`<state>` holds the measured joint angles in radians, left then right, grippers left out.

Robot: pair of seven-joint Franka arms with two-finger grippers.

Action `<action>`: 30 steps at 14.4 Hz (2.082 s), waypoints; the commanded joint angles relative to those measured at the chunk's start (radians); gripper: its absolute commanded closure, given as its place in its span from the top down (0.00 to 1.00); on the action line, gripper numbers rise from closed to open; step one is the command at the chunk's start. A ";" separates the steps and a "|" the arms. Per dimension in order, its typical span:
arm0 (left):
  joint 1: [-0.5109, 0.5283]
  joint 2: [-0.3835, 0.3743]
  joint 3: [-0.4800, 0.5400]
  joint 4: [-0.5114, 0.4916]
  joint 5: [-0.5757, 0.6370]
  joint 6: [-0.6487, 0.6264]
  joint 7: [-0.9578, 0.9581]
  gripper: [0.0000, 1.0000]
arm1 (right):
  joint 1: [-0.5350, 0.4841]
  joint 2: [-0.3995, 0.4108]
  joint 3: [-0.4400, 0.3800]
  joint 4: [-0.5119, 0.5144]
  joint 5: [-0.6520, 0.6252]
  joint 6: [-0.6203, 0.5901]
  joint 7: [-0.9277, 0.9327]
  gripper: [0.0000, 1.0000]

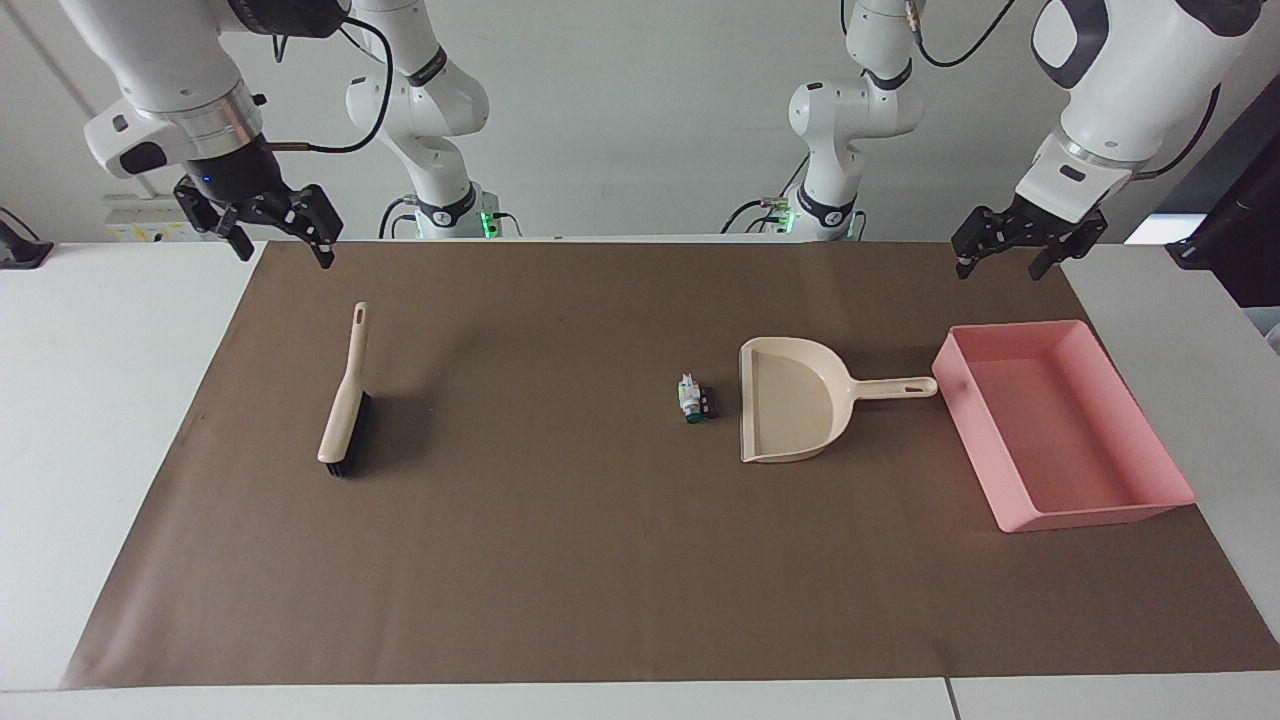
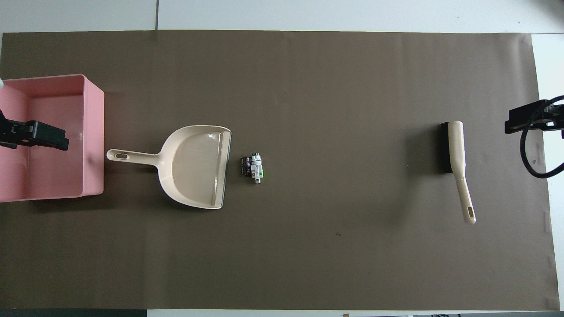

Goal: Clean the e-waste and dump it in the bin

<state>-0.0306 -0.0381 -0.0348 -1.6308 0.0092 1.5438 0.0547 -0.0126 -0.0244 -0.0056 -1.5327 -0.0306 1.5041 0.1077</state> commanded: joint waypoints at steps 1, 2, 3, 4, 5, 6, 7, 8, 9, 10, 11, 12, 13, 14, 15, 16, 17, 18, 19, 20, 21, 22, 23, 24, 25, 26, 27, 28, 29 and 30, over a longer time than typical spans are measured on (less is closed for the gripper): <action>0.014 -0.025 -0.008 -0.026 0.015 0.015 0.005 0.99 | -0.004 -0.009 0.003 -0.015 0.015 0.011 -0.006 1.00; 0.015 -0.025 -0.008 -0.026 0.015 0.021 0.005 0.99 | -0.004 -0.009 0.003 -0.017 0.015 0.010 -0.005 1.00; 0.017 -0.025 -0.007 -0.024 0.012 0.030 0.008 0.99 | -0.004 -0.009 0.003 -0.015 0.015 0.008 -0.005 1.00; 0.018 -0.025 -0.004 -0.024 0.009 0.036 0.010 0.99 | -0.004 -0.009 0.003 -0.015 0.015 0.008 -0.006 1.00; 0.018 -0.025 -0.002 -0.024 0.009 0.035 0.013 0.99 | -0.006 -0.009 0.001 -0.015 0.015 0.008 -0.006 1.00; 0.018 -0.025 -0.002 -0.024 0.009 0.036 0.011 0.99 | -0.007 -0.009 0.001 -0.015 0.015 0.008 -0.008 1.00; 0.018 -0.025 -0.002 -0.024 0.009 0.036 0.013 0.99 | -0.015 -0.009 0.001 -0.015 0.015 0.008 -0.011 1.00; 0.017 -0.025 -0.002 -0.024 0.009 0.036 0.013 0.99 | -0.012 -0.011 0.001 -0.017 0.015 0.005 -0.014 1.00; 0.017 -0.025 -0.004 -0.026 0.009 0.036 0.013 0.99 | -0.006 -0.022 0.001 -0.033 0.014 -0.002 -0.013 1.00; 0.017 -0.025 -0.002 -0.024 0.009 0.036 0.013 0.99 | -0.010 -0.026 0.001 -0.044 0.014 -0.002 -0.008 1.00; 0.017 -0.025 -0.002 -0.024 0.009 0.036 0.013 0.99 | -0.010 -0.028 0.001 -0.050 0.014 0.010 -0.005 1.00; 0.015 -0.025 -0.002 -0.026 0.009 0.035 0.013 0.99 | -0.017 -0.038 0.001 -0.079 0.014 0.019 -0.006 1.00; 0.015 -0.025 -0.001 -0.026 0.011 0.036 0.013 0.99 | -0.017 -0.060 0.001 -0.128 0.015 0.057 -0.005 1.00; 0.017 -0.026 -0.001 -0.034 0.011 0.035 0.013 0.99 | -0.017 -0.107 0.001 -0.239 0.015 0.141 -0.005 1.00; 0.018 -0.028 -0.001 -0.035 0.011 0.030 0.011 0.99 | -0.015 -0.156 0.001 -0.351 0.015 0.231 -0.006 1.00; 0.018 -0.026 0.001 -0.032 0.011 0.025 0.005 0.99 | -0.015 -0.192 0.001 -0.438 0.015 0.295 -0.006 1.00; 0.015 -0.025 0.001 -0.029 0.015 0.033 0.005 0.99 | -0.018 -0.203 -0.002 -0.493 0.015 0.338 -0.006 1.00; 0.011 -0.025 0.000 -0.029 0.017 0.041 0.010 0.99 | -0.023 -0.203 -0.004 -0.530 0.015 0.373 -0.006 1.00; 0.015 -0.023 -0.001 -0.029 0.018 0.059 0.013 0.99 | -0.033 -0.195 -0.004 -0.561 0.015 0.395 -0.005 1.00; 0.018 -0.022 0.001 -0.029 0.018 0.083 0.017 0.99 | -0.061 -0.187 -0.004 -0.602 0.015 0.421 -0.005 1.00; 0.020 -0.022 0.003 -0.031 0.018 0.105 0.048 0.99 | -0.088 -0.180 -0.004 -0.641 0.015 0.462 -0.009 1.00; 0.021 -0.023 0.003 -0.034 0.018 0.105 0.121 0.99 | -0.101 -0.177 -0.004 -0.673 0.017 0.490 -0.013 1.00; 0.020 -0.023 0.003 -0.035 0.018 0.102 0.231 0.99 | -0.101 -0.169 -0.004 -0.702 0.018 0.513 -0.011 1.00; 0.020 -0.022 0.003 -0.034 0.018 0.110 0.334 0.99 | -0.105 -0.161 -0.005 -0.731 0.038 0.543 -0.011 1.00; 0.020 -0.019 0.003 -0.034 0.018 0.111 0.428 0.99 | -0.119 -0.149 -0.005 -0.762 0.087 0.577 -0.017 1.00; 0.020 -0.019 0.001 -0.037 0.018 0.113 0.515 0.99 | -0.124 -0.135 -0.005 -0.777 0.113 0.596 -0.049 1.00; 0.018 -0.014 0.001 -0.040 0.018 0.113 0.601 0.98 | -0.130 -0.120 -0.005 -0.790 0.126 0.611 -0.096 1.00; 0.018 -0.009 0.001 -0.041 0.018 0.114 0.679 0.98 | -0.139 -0.114 -0.005 -0.806 0.127 0.637 -0.124 1.00; 0.018 -0.008 0.001 -0.058 0.018 0.131 0.751 0.98 | -0.148 -0.114 -0.005 -0.831 0.127 0.666 -0.138 1.00; 0.018 -0.009 0.001 -0.089 0.018 0.166 0.827 0.98 | -0.152 -0.109 -0.005 -0.848 0.127 0.691 -0.140 1.00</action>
<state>-0.0181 -0.0374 -0.0298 -1.6596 0.0121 1.6467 0.7444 -0.1395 -0.1280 -0.0156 -2.3362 0.0734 2.1441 0.0144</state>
